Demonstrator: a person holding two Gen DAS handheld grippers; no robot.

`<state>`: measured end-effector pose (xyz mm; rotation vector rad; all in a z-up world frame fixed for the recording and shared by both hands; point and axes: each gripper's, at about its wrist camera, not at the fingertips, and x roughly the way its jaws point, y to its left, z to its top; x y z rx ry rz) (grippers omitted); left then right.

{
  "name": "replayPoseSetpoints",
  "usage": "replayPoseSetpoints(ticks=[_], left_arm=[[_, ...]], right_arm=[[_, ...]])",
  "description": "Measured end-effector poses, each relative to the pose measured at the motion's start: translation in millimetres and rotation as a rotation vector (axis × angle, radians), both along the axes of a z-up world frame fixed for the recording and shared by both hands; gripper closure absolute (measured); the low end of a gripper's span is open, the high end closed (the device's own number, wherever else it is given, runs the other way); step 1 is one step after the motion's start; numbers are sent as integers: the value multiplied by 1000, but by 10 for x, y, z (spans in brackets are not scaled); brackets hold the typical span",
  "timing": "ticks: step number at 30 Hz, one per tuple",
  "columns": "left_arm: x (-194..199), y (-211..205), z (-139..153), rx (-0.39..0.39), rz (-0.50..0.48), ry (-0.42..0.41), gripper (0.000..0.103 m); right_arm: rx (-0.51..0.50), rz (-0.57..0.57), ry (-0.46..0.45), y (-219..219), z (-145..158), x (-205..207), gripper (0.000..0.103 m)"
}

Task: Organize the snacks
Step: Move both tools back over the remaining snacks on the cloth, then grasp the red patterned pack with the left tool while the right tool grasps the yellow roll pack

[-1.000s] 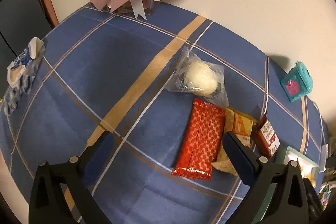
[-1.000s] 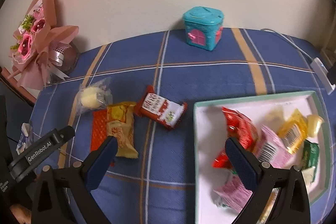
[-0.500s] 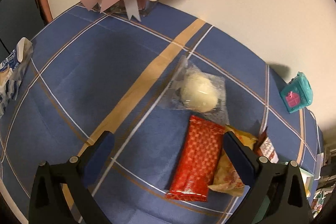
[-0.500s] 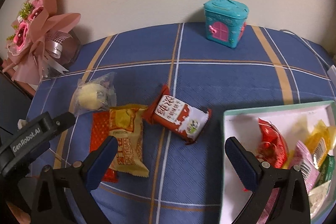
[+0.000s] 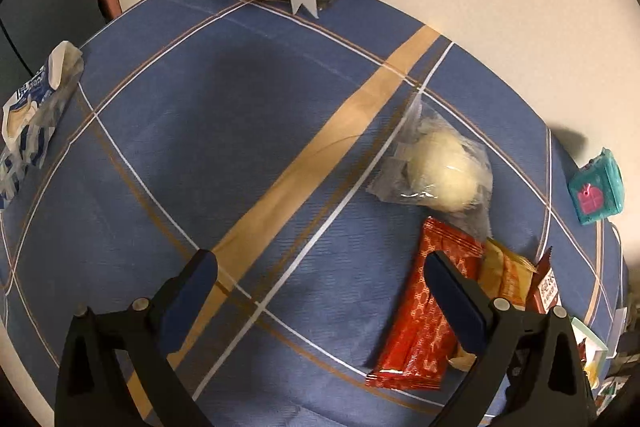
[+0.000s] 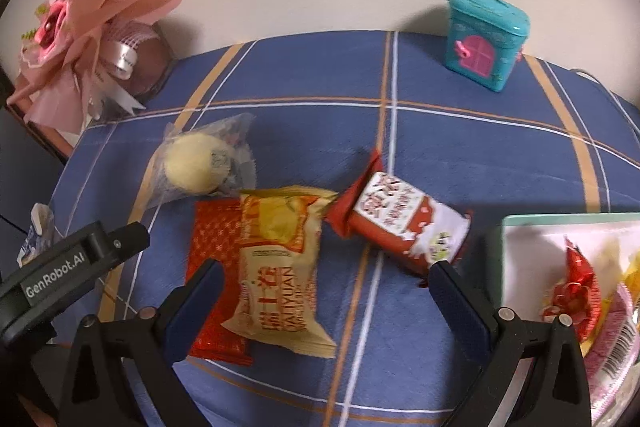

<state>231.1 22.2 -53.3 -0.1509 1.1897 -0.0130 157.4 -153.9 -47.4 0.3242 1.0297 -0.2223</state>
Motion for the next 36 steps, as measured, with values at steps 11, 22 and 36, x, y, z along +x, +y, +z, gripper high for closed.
replayPoseSetpoints(ticks=[11, 22, 36], left_arm=[[-14, -110, -69, -9, -36, 19, 0], [-47, -298, -116, -17, -84, 34, 0], [-108, -561, -264, -64, -166, 78, 1]], right_arm=[[-6, 27, 16, 143, -162, 101, 10], [40, -41, 26, -93, -221, 22, 10], [22, -51, 49, -291, -228, -95, 11]])
